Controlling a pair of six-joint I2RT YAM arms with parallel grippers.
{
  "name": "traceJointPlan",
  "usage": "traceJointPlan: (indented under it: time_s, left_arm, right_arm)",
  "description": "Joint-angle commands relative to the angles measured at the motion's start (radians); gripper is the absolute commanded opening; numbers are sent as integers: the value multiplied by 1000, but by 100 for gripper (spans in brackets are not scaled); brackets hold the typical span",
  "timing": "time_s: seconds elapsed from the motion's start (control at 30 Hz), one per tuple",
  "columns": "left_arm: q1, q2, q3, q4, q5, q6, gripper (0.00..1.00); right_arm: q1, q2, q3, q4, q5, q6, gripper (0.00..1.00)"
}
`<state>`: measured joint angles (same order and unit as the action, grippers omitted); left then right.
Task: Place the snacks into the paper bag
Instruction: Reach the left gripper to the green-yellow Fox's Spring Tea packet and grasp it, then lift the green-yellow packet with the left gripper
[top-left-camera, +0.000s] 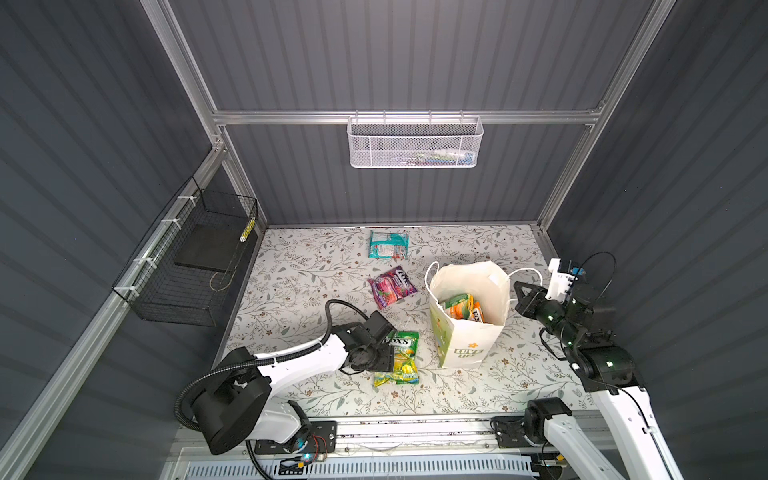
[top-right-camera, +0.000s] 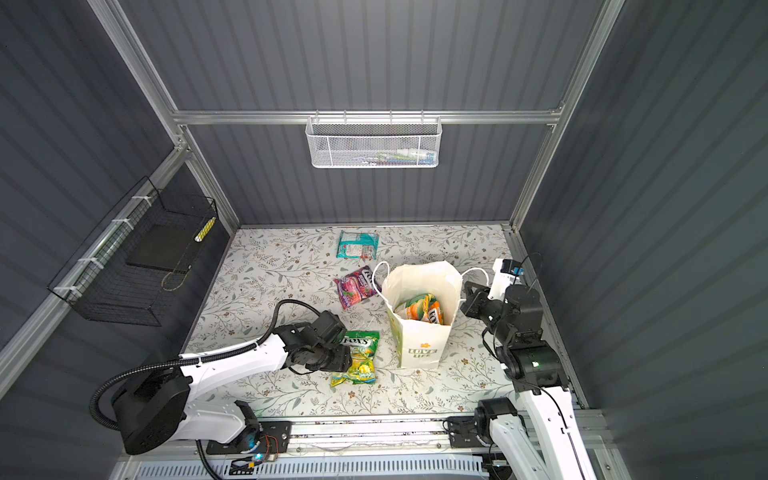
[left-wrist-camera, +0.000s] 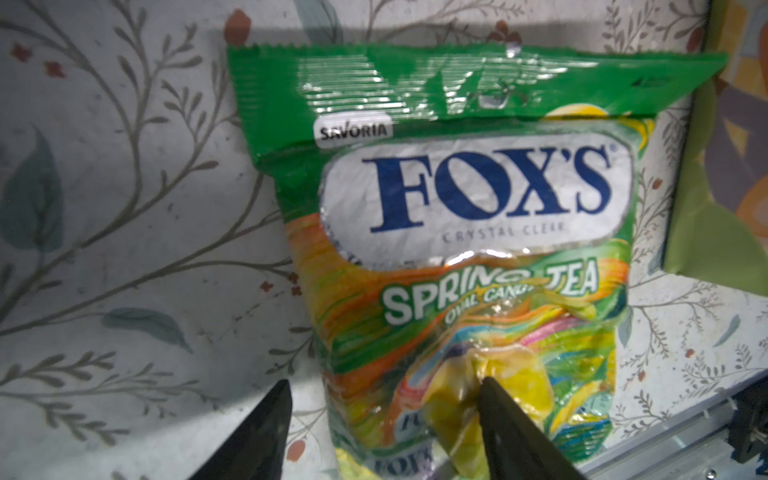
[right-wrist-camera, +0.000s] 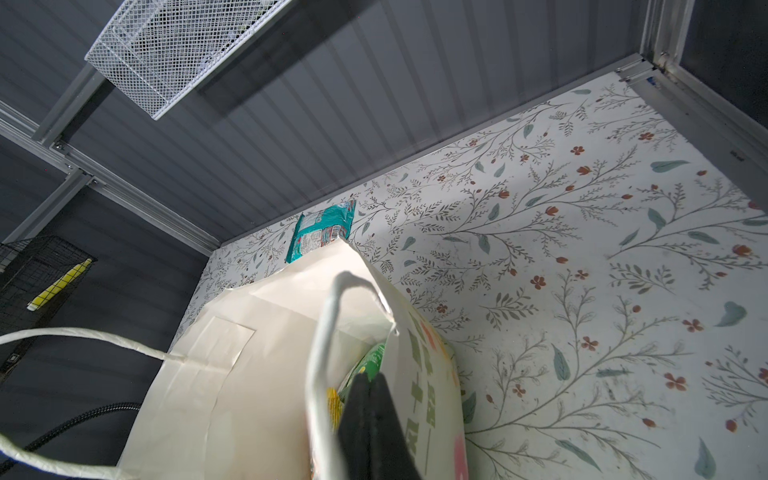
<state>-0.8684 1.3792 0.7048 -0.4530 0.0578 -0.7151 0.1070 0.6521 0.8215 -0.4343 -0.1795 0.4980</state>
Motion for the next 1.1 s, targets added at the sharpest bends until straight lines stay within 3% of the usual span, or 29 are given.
traceJointPlan:
  time_s: [0.0,0.27,0.5,0.63,0.87,1.07]
  left_arm:
    - [10,6,-36,51,48,4,66]
    - [14,-5,-86,110,63,-35,49]
    - [14,-25,-90,107,42,-67,21]
    - [14,-100,-102,118,63,-98,11]
    - [11,-319,-145,144,-11,-148,0]
    - [12,-399,-45,-2,-120,-98,0]
  right_arm:
    - [-3,2,-17,0,-22,4,0]
    - [-3,3,-16,-1,-33,2,0]
    - [-3,0,-15,-3,-40,1,0]
    - [-3,-6,-14,0,-71,6,0]
    - [-3,3,-27,16,-95,16,0]
    - [-3,6,-28,14,-79,11,0]
